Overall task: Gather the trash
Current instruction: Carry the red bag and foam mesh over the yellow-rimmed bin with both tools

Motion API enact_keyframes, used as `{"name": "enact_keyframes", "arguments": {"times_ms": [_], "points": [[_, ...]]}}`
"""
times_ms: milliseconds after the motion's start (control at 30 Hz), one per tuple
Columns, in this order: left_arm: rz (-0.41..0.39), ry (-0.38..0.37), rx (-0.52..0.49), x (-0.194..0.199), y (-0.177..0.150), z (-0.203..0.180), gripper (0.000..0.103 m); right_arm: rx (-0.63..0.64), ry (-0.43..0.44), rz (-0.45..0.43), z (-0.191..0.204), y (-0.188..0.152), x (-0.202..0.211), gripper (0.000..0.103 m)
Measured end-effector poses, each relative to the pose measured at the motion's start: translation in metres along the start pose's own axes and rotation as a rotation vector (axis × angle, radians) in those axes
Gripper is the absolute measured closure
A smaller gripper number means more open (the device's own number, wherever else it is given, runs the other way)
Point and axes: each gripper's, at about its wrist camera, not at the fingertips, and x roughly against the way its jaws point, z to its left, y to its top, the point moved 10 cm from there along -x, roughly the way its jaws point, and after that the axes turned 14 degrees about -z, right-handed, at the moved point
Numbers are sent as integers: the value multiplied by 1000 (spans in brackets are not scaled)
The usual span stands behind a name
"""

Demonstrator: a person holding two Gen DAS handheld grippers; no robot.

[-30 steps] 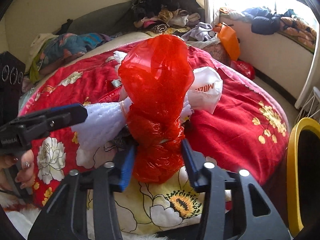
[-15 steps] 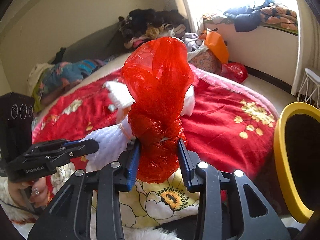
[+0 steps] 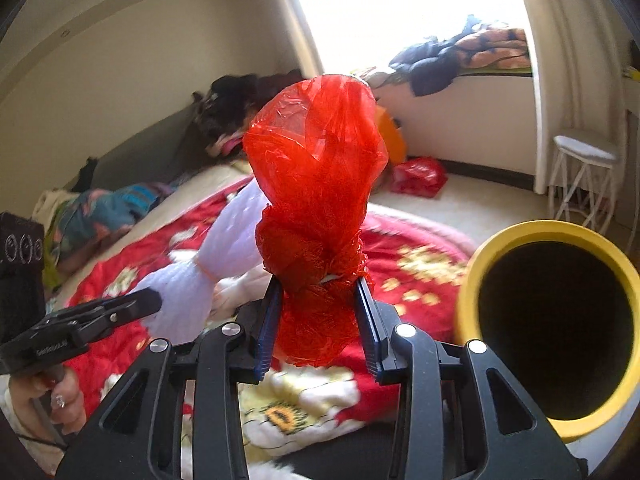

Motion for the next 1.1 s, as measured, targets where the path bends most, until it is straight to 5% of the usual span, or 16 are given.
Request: {"name": "enact_keyframes", "arguments": {"times_ms": [533,1100], "points": [[47,-108,-50,-47,-6,-63,93,-67,-303,-118,-113,16,41,69],[136,-177,-156,-105,-19,-130,93,-215,-502,-90,-195,-5,68,69]]}}
